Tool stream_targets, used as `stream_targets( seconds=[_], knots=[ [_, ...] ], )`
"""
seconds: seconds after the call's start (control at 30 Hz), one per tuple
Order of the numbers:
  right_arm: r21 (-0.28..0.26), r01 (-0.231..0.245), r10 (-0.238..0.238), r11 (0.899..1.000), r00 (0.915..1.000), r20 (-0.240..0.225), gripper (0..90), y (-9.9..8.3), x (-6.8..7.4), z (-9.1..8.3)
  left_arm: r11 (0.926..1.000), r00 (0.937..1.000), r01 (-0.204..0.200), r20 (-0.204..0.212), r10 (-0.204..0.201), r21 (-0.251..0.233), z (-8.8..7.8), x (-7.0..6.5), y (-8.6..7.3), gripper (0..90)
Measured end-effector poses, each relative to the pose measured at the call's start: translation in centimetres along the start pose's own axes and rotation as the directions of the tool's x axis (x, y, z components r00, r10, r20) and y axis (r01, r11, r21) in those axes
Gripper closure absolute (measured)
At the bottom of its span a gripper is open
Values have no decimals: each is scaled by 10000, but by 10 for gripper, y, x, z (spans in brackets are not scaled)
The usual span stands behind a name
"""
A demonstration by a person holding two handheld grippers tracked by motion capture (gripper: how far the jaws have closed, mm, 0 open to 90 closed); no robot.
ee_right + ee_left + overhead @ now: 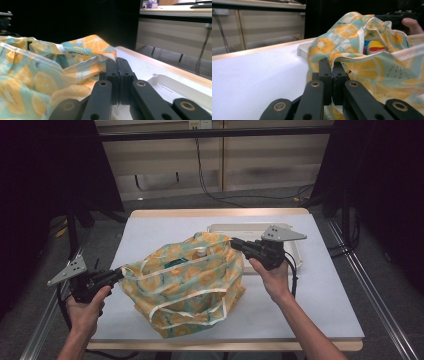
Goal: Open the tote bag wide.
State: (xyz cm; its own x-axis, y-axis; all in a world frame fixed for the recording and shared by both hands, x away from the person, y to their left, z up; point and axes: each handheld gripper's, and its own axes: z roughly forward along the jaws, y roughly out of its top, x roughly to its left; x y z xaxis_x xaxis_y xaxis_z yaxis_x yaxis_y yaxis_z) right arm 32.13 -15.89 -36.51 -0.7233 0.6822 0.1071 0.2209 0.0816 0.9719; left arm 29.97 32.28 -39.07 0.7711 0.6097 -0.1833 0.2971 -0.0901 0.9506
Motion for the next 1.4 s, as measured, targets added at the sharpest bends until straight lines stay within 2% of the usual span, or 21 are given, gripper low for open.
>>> stream_targets(
  seconds=[0.1, 0.2, 0.23, 0.33, 0.37, 0.43, 0.47, 0.6, 0.67, 0.73, 0.83, 0.9, 0.93, 1.03, 1.1, 1.17, 1.27, 1.33, 1.37, 1.4],
  knots=[
    [239, -131, 127, 9996, 9998, 176, 894, -3, -7, 13, 9993, 9997, 226, -91, -223, 285, 8, 9, -7, 888],
    [714, -174, 147, 9973, 9992, 376, 880, -12, -13, 24, 9970, 9991, 411, 32, -414, 662, 16, 12, -19, 884],
    [880, -219, 187, 9959, 9991, 371, 860, -15, -15, 27, 9962, 9984, 439, 334, -465, 748, 18, 12, -24, 872],
    [1200, -340, 315, 9922, 9993, 224, 778, -25, -15, 30, 9946, 9975, 175, 660, -243, 1021, 21, 2, -31, 785],
    [1183, -301, 284, 9925, 9995, 157, 759, -27, -14, 29, 9942, 9975, 39, 699, -115, 1072, 20, -2, -31, 763],
    [1061, -261, 268, 9940, 9996, -53, 717, -28, -11, 24, 9963, 9969, 22, 783, -89, 860, 15, -8, -30, 683],
    [1038, -220, 231, 9944, 9997, -94, 702, -27, -9, 20, 9966, 9981, -83, 611, 33, 820, 12, -11, -28, 649],
    [787, -87, 95, 9969, 9999, -98, 612, -22, -3, 0, 9986, 9982, -299, 540, 275, 442, -3, -21, -24, 578],
    [656, 18, -15, 9978, 10000, -42, 564, -19, 0, -11, 9979, 9975, -515, 512, 495, 389, -9, -26, -23, 568],
    [443, 12, -12, 9990, 10000, -1, 541, -16, 2, -22, 9981, 9974, -554, 467, 540, 285, -13, -31, -23, 557],
    [168, 178, -173, 9997, 9993, -316, 560, -10, 8, -37, 9969, 9963, -744, 454, 732, 259, -17, -34, -21, 546],
    [216, 349, -333, 9992, 9971, -686, 595, -6, 14, -41, 9977, 9962, -671, 570, 665, 87, -20, -36, -19, 531],
    [270, 458, -433, 9986, 9952, -872, 606, -5, 18, -40, 9981, 9969, -612, 501, 610, 11, -21, -38, -17, 530],
    [514, 701, -621, 9962, 9876, -1439, 615, -3, 28, -30, 9959, 9941, -902, 600, 903, -45, -24, -40, -9, 516],
    [597, 818, -701, 9949, 9817, -1772, 583, -3, 34, -20, 9949, 9931, -1003, 601, 1004, -53, -25, -44, -6, 485],
    [699, 919, -757, 9933, 9755, -2063, 543, -3, 38, -11, 9933, 9903, -1159, 774, 1155, 1, -24, -49, -5, 466],
    [965, 1054, -799, 9897, 9680, -2378, 477, -4, 41, 1, 9896, 9857, -1430, 921, 1410, 148, -19, -53, -6, 429],
    [1297, 1142, -763, 9850, 9608, -2664, 431, -7, 42, 8, 9883, 9853, -1497, 877, 1467, 285, -14, -54, -8, 428],
    [1367, 1272, -874, 9824, 9601, -2656, 420, -8, 43, 9, 9891, 9861, -1442, 872, 1411, 301, -12, -54, -9, 429],
    [1364, 1267, -867, 9825, 9599, -2667, 414, -9, 44, 9, 9869, 9849, -1567, 808, 1533, 380, -11, -52, -8, 445]
  ],
)
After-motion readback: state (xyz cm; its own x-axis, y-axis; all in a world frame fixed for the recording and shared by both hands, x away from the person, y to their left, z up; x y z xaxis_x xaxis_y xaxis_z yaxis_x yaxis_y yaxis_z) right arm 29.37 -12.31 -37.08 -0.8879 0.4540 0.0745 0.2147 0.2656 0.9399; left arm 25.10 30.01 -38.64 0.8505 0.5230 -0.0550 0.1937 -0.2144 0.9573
